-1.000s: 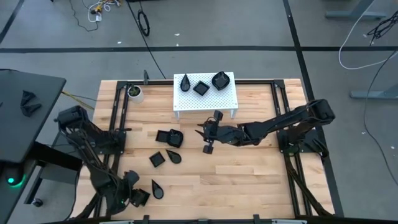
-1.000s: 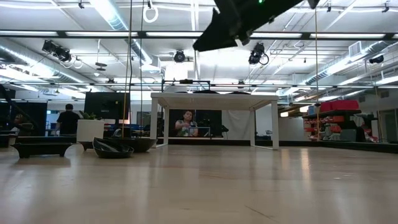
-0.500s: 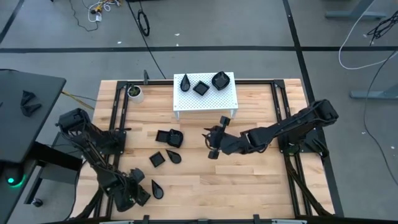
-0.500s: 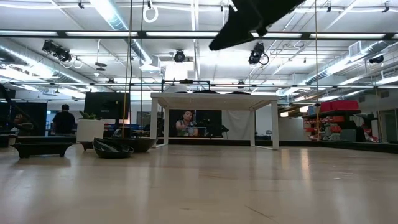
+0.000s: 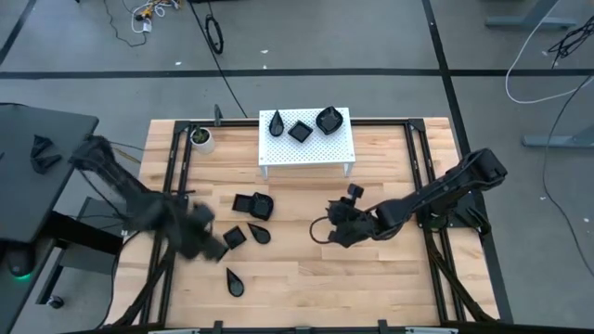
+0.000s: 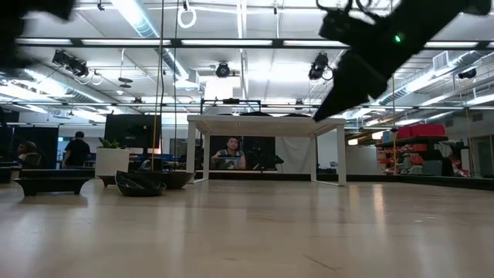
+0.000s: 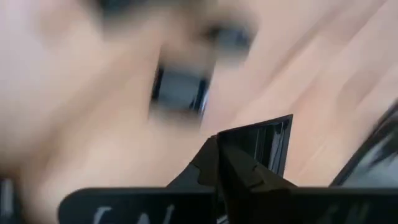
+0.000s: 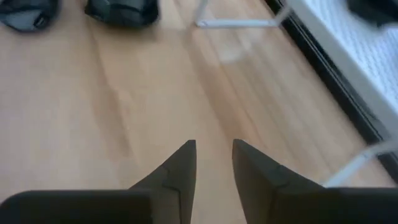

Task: Pick & Place Mini shaped plates
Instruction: Stack the black square plate on top of the other black square plate on the shelf

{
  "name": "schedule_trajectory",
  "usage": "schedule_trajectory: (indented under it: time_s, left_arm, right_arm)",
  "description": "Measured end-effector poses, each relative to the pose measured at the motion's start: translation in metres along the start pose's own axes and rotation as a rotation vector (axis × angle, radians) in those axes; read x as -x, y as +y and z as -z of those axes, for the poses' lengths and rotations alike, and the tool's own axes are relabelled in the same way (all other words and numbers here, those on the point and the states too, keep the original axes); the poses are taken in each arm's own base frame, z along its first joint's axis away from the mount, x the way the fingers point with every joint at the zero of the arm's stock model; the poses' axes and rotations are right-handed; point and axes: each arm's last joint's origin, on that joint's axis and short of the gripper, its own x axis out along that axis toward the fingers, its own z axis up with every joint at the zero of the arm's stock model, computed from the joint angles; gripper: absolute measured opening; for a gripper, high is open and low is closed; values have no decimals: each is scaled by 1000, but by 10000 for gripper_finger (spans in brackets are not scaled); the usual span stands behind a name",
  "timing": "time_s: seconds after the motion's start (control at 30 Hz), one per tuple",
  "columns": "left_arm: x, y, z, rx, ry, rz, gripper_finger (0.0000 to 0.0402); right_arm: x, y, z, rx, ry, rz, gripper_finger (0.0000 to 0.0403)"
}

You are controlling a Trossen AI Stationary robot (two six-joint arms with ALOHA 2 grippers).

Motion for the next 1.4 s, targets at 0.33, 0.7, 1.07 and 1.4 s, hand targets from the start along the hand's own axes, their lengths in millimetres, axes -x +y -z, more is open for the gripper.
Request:
schedule_trajectory:
  time_s: [0.33, 0.7, 1.07, 1.4]
  left_arm:
    - [26, 27, -188, -212, -528, 271, 3]
    - [-19, 50, -355, -412, -446, 98, 4]
    - [-48, 58, -419, -356, -320, 48, 18]
    - [-55, 63, -419, -302, -281, 58, 35]
  right_arm:
    - [16, -43, 5, -135, -110, 111, 90]
    - [38, -67, -24, -259, -303, 78, 89]
    - [36, -71, -33, -177, -356, 107, 89]
    - [33, -76, -35, -138, -350, 134, 89]
